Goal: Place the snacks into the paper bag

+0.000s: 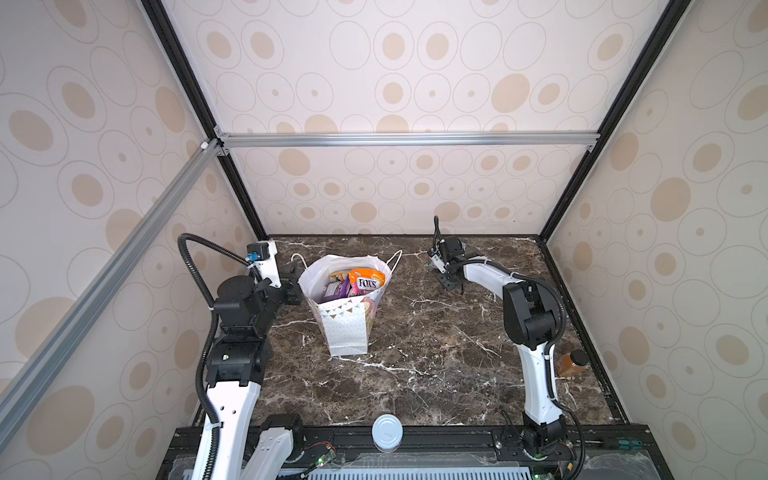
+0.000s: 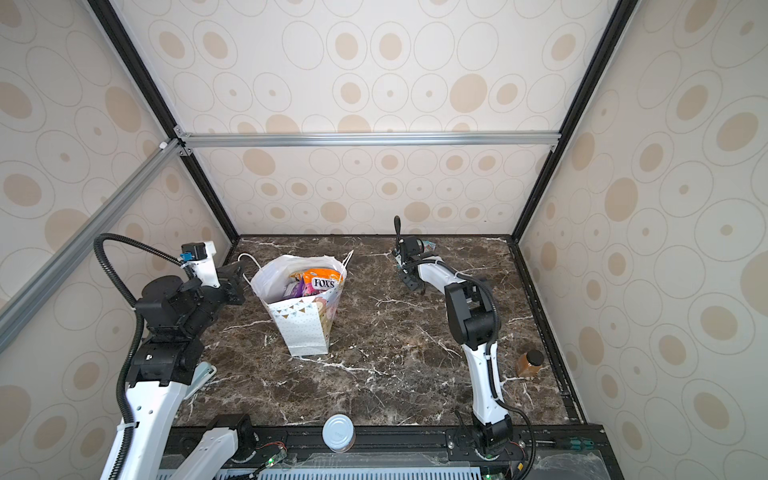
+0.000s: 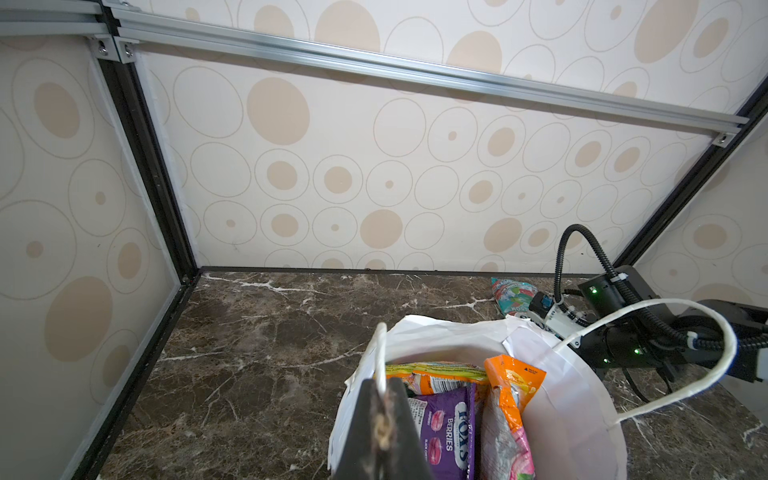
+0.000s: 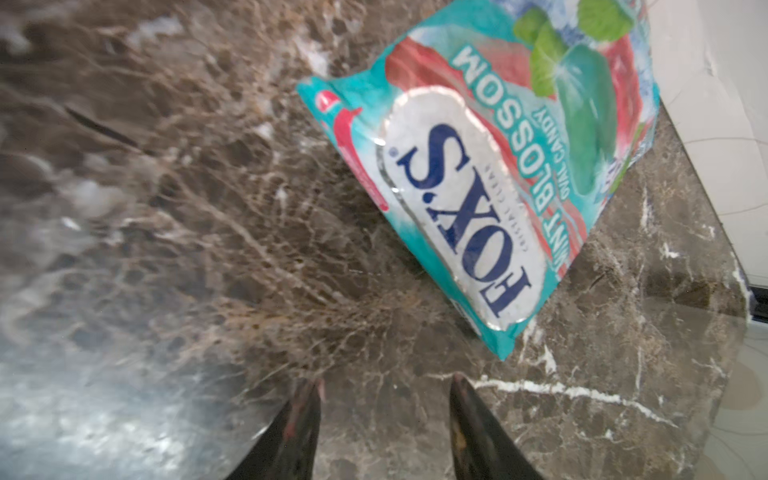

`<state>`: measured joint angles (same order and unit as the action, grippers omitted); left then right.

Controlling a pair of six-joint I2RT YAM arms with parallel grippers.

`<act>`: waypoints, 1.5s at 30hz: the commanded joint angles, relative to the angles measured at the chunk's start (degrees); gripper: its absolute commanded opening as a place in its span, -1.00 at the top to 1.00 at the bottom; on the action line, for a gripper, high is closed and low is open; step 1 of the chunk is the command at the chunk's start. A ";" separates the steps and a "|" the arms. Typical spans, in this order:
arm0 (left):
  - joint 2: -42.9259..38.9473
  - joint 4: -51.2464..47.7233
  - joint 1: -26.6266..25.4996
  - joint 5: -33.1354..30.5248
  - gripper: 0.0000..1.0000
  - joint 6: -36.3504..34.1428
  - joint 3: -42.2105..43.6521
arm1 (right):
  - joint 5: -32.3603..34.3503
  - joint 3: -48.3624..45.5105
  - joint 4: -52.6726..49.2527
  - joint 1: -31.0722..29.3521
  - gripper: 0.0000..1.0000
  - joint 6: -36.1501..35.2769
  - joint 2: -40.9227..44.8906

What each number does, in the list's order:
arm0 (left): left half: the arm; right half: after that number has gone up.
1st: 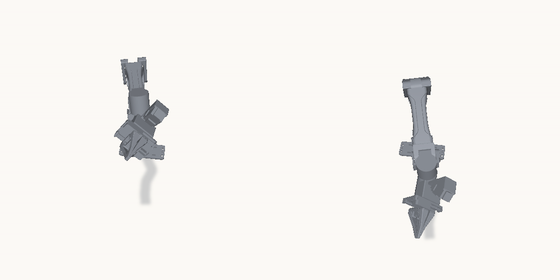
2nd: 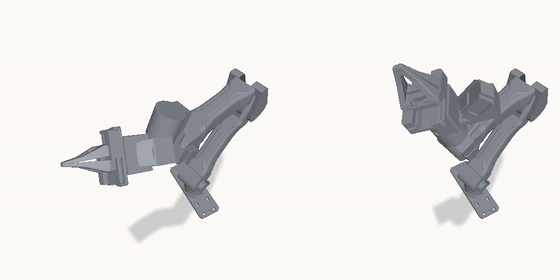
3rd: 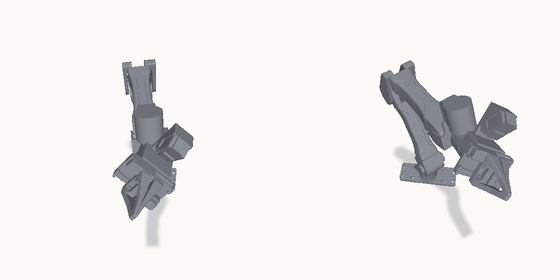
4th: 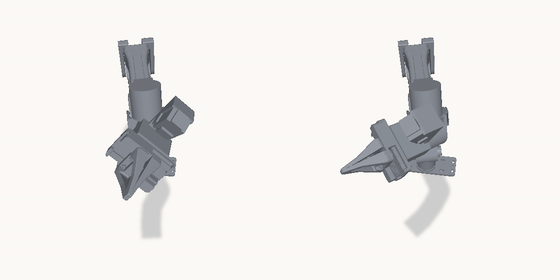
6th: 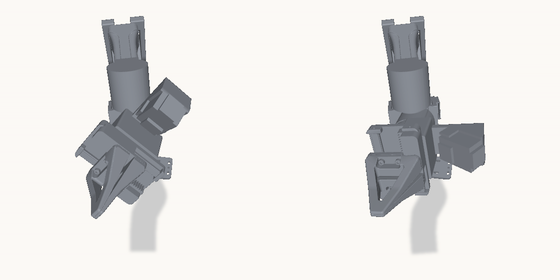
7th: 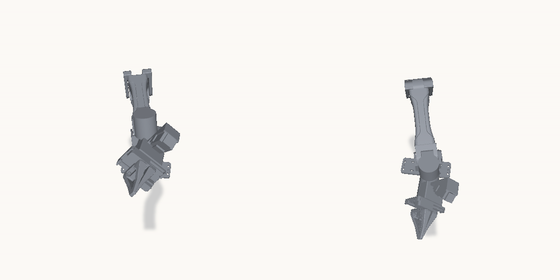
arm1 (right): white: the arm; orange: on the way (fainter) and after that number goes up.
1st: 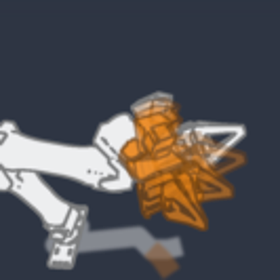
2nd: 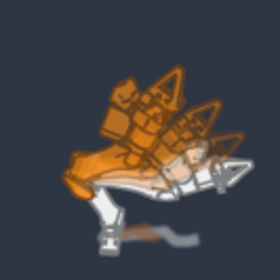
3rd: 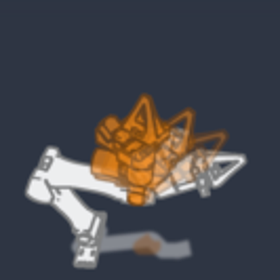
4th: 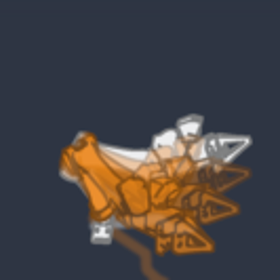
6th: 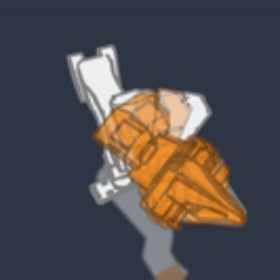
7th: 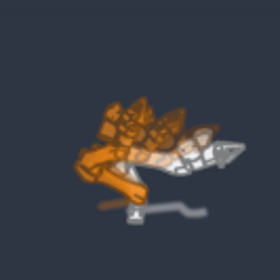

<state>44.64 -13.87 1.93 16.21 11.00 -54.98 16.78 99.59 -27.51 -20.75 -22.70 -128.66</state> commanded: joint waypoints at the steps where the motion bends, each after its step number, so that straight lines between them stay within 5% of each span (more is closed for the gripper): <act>1: -1.02 3.58 0.53 0.32 1.00 -0.99 -1.42 | 3.79 1.83 1.56 -0.34 -0.04 -2.83 -1.14; 21: -0.79 3.41 0.57 0.65 1.00 -1.07 -1.40 | 5.86 2.36 3.85 -0.36 0.47 -2.39 -3.88; 32: -0.96 3.44 0.61 1.04 1.00 -1.01 -1.45 | 7.11 3.55 3.60 -0.31 0.99 -1.74 -3.01; 45: -1.44 3.51 0.55 0.89 1.00 -1.09 -1.45 | 0.51 -0.46 4.42 0.23 1.00 1.40 2.96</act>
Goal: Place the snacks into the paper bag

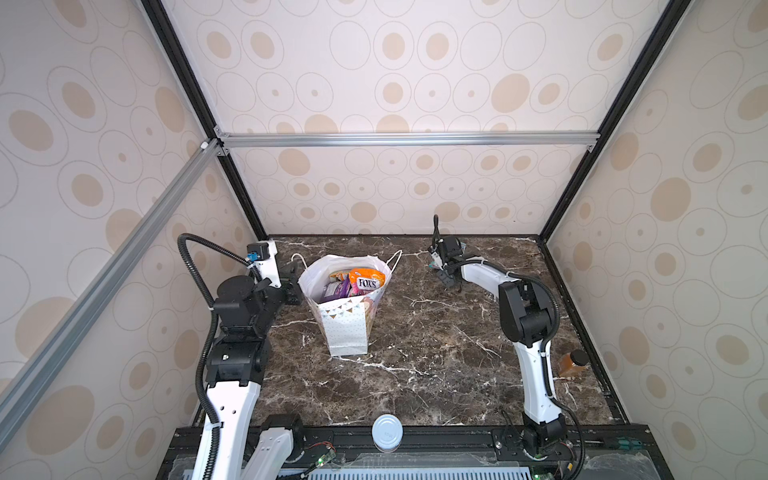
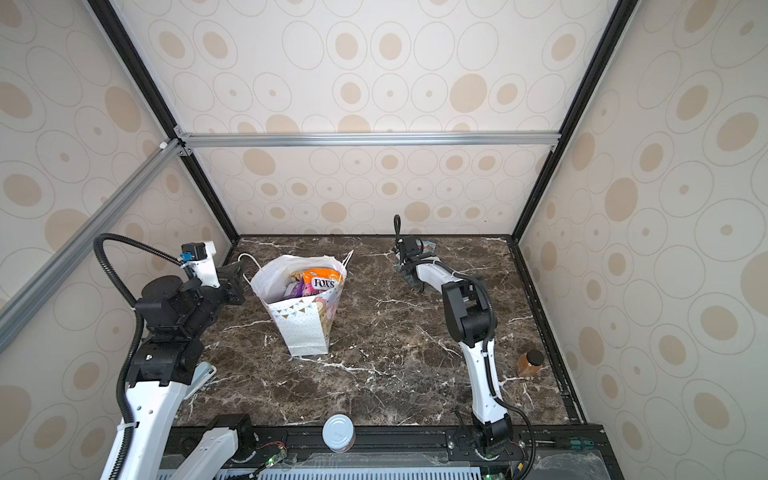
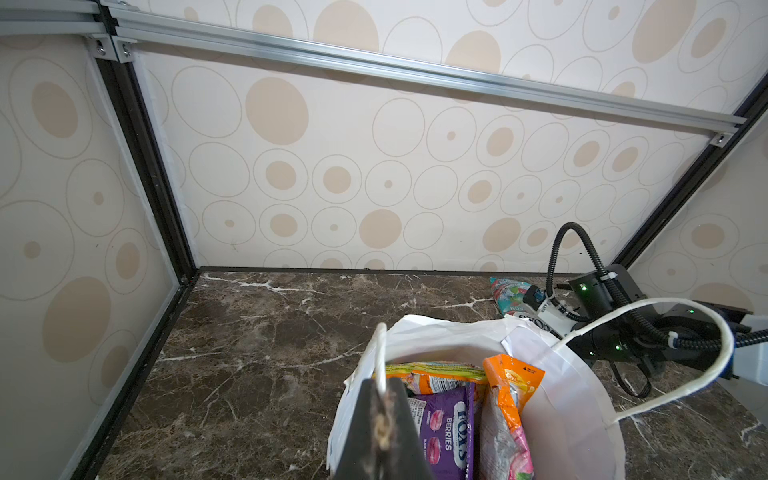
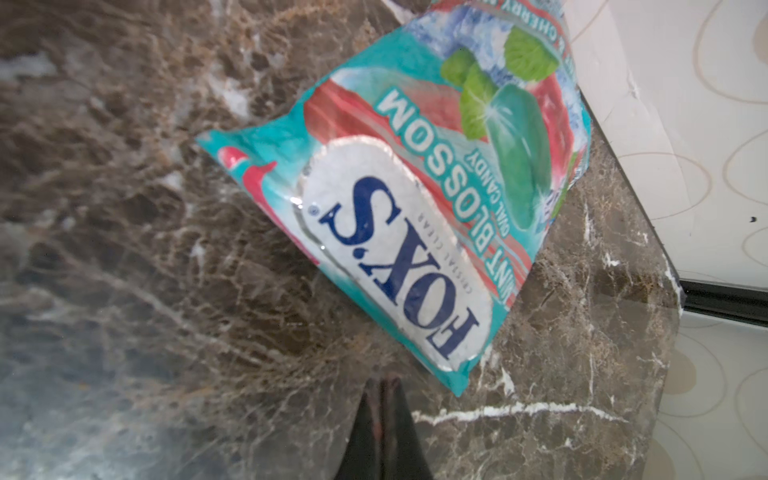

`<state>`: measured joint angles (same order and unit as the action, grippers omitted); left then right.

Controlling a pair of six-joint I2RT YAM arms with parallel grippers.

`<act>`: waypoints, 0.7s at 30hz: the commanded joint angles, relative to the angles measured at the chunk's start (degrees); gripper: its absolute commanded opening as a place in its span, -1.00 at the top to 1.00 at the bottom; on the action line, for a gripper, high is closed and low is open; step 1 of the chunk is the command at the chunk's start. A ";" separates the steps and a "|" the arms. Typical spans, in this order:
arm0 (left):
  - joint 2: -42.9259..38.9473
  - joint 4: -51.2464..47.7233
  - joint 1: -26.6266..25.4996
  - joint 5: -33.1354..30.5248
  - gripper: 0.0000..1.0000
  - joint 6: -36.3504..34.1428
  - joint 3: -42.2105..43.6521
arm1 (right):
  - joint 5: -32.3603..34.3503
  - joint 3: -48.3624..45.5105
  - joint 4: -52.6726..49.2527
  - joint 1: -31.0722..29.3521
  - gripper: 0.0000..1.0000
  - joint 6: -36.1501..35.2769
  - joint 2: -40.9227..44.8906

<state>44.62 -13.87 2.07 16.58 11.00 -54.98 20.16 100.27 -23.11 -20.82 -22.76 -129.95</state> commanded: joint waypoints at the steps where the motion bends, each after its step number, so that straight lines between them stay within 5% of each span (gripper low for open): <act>1: -1.46 3.54 0.42 0.54 1.00 -1.07 -1.41 | -3.57 -1.46 0.00 0.42 1.00 1.77 4.88; 8: -1.73 3.58 0.50 0.49 1.00 -1.10 -1.37 | -3.69 -2.97 -0.11 0.43 1.00 -0.37 6.08; 9: -1.73 3.54 0.47 0.63 1.00 -1.07 -1.39 | -2.31 -2.20 -0.80 0.48 0.77 -0.90 5.32; 10: -1.73 3.63 0.48 0.72 1.00 -1.05 -1.39 | -0.28 -1.49 -1.04 0.51 0.33 -1.73 4.23; 13: -1.82 3.65 0.56 0.59 1.00 -1.09 -1.36 | 2.73 -0.43 -0.90 0.52 -0.24 -3.54 2.05; 21: -1.64 3.71 0.55 0.61 1.00 -1.04 -1.31 | 0.99 0.72 0.37 1.34 -0.59 -4.33 -0.35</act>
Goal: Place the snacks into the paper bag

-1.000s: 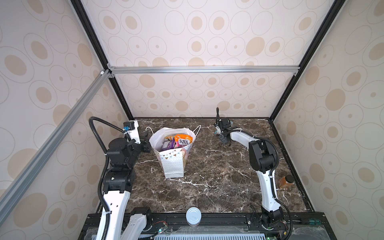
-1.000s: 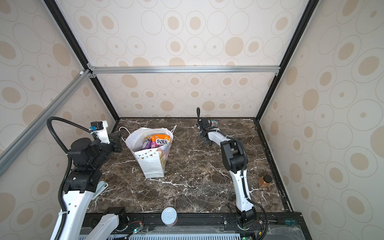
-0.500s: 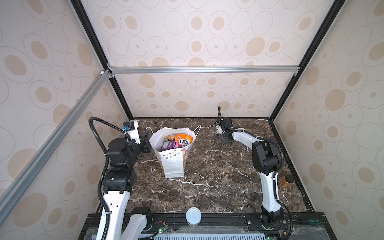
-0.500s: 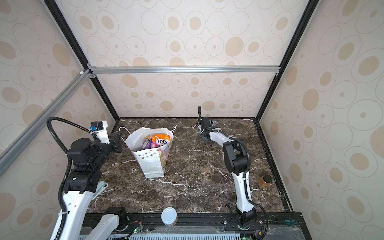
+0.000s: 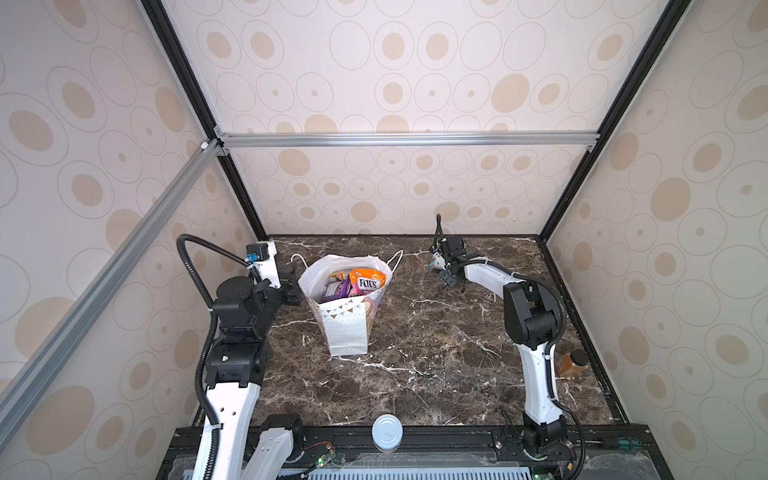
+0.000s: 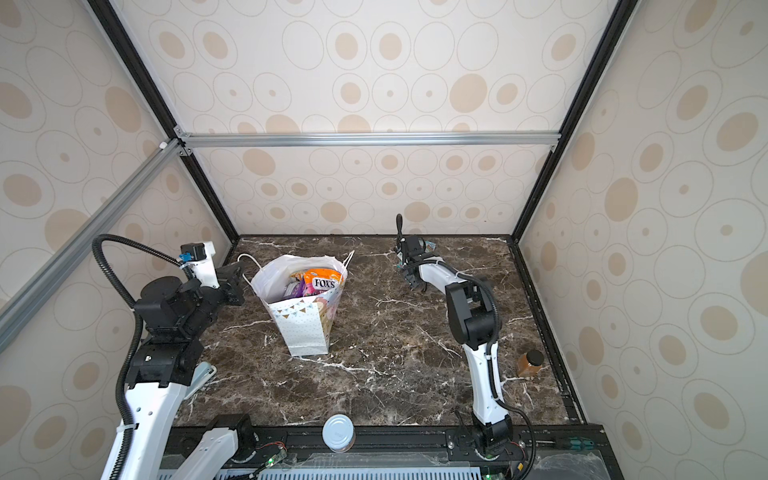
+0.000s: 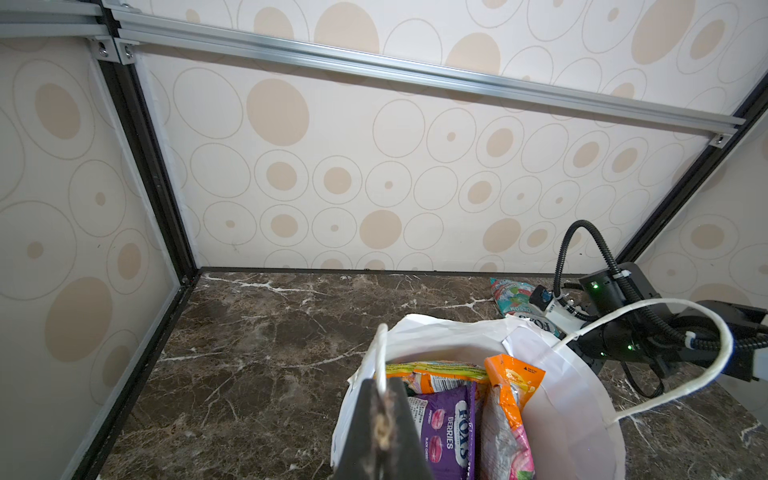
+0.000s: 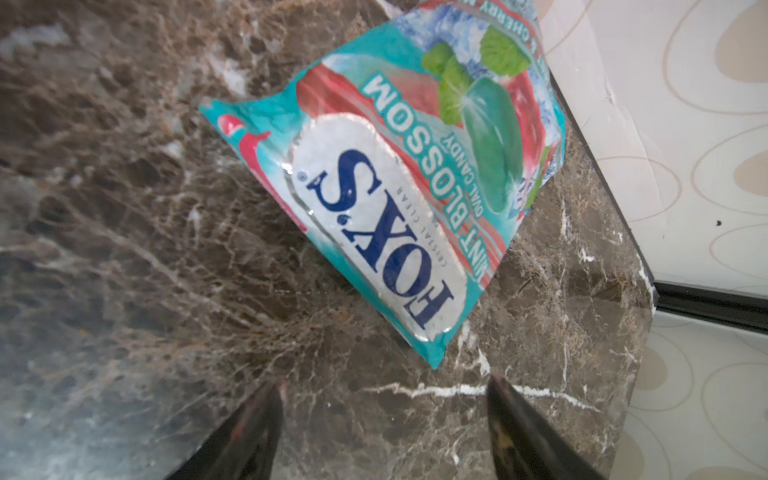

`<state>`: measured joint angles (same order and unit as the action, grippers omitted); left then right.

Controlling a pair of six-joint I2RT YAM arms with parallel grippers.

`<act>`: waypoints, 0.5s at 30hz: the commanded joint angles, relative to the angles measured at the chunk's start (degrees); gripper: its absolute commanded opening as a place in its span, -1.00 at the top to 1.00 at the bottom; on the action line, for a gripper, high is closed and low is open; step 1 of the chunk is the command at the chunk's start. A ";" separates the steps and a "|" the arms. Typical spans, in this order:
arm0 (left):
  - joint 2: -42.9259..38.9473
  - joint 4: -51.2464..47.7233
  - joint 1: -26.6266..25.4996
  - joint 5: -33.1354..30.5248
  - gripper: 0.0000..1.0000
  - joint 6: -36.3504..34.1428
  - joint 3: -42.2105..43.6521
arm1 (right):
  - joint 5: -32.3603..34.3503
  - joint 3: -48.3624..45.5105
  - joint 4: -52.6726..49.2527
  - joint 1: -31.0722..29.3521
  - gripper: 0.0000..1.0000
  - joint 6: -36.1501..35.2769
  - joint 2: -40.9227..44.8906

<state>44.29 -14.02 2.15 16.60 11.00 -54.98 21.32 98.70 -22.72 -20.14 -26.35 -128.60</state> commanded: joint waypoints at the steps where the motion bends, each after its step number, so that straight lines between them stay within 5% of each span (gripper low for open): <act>1: -1.31 3.85 0.46 0.56 1.00 -1.08 -1.31 | -0.41 3.04 -0.08 1.12 -0.60 -0.14 -2.21; 15: -0.92 3.68 0.46 0.34 1.00 -1.25 -1.37 | -0.53 8.70 -1.58 3.27 -0.54 0.77 -8.25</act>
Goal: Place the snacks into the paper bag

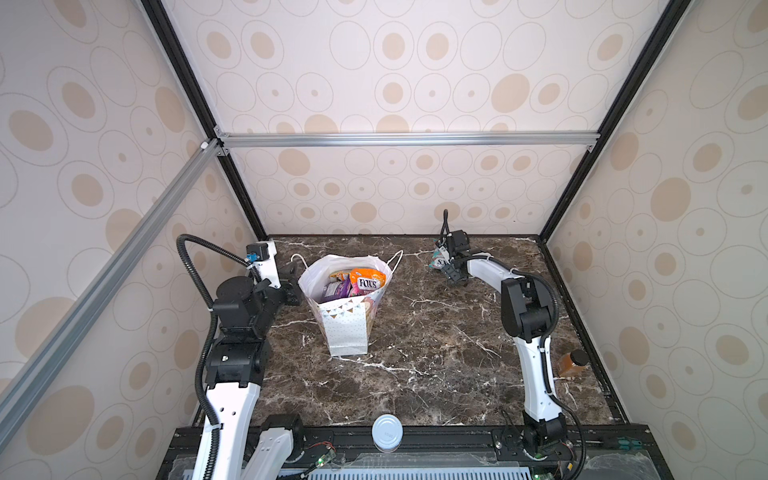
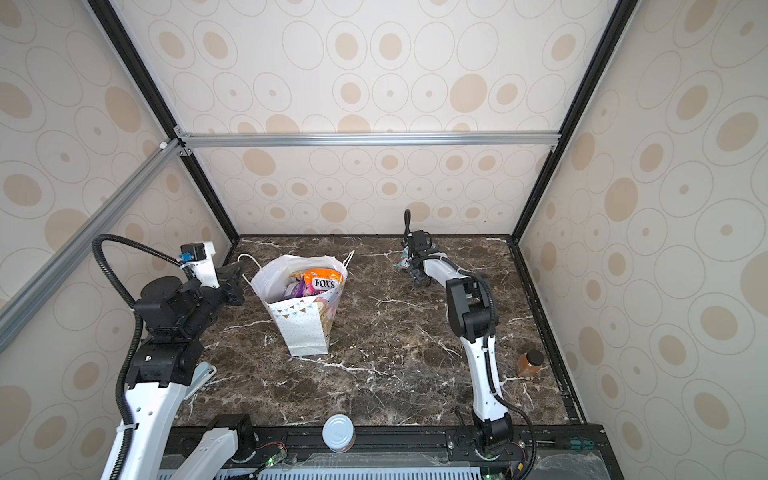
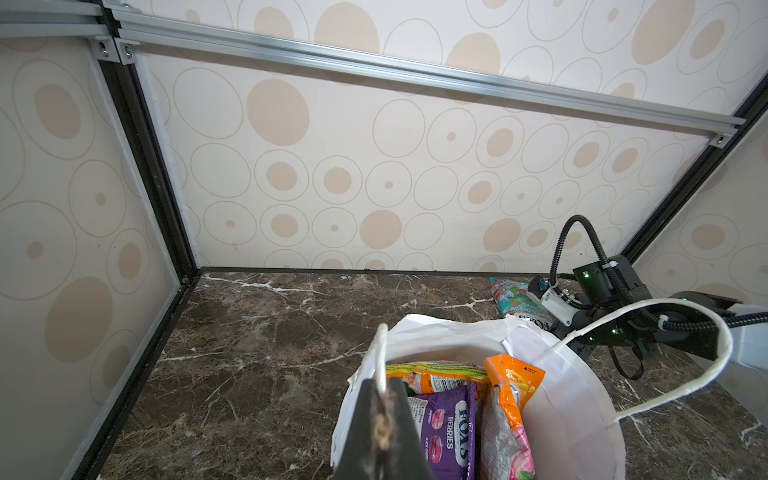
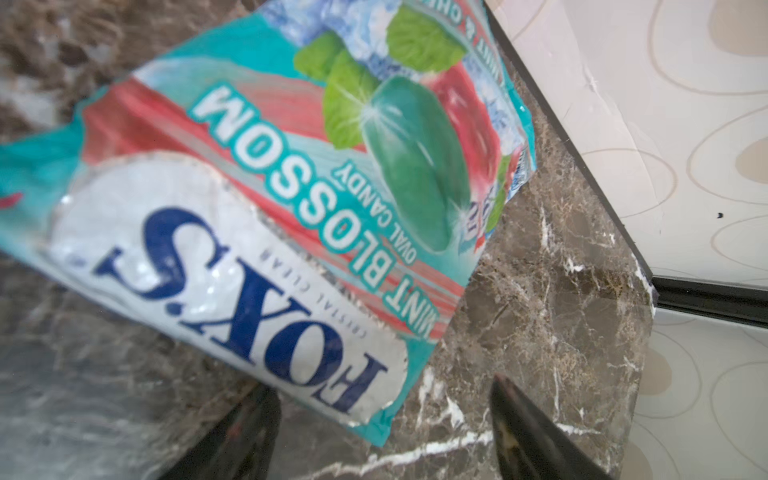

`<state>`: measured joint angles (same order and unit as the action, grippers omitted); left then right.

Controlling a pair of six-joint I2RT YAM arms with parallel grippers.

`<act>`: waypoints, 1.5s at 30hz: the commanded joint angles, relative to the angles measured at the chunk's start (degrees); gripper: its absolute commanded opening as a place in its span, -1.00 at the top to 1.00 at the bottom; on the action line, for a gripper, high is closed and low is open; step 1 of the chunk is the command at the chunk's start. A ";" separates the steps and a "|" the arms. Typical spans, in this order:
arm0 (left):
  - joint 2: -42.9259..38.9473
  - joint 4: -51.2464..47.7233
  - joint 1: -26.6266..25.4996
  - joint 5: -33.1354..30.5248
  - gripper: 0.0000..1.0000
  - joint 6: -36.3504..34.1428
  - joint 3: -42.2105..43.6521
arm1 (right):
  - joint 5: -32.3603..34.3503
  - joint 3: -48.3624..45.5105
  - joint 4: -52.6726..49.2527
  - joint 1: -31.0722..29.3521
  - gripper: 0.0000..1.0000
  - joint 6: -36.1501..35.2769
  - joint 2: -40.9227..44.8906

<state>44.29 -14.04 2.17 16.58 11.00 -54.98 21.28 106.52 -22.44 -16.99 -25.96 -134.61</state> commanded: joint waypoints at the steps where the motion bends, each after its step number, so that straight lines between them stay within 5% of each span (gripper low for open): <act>1: -0.88 3.70 0.46 0.45 1.00 -1.26 -1.38 | -1.12 0.84 -2.14 0.21 -0.48 0.60 -2.32; 10: -0.71 3.72 0.46 0.45 1.00 -1.16 -1.36 | -3.02 0.29 -3.64 0.54 0.67 2.53 -1.19; 14: -0.70 3.76 0.42 0.48 1.00 -1.21 -1.43 | -3.39 -0.90 -3.73 0.52 1.00 3.27 0.06; 45: -1.20 3.98 0.49 0.65 1.00 -1.00 -1.26 | -18.01 -15.67 -8.94 0.56 1.00 18.88 21.84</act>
<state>44.29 -14.04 2.20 16.60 11.00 -54.98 5.74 92.07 -30.55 -16.58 -9.41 -115.74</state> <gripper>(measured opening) 0.048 0.042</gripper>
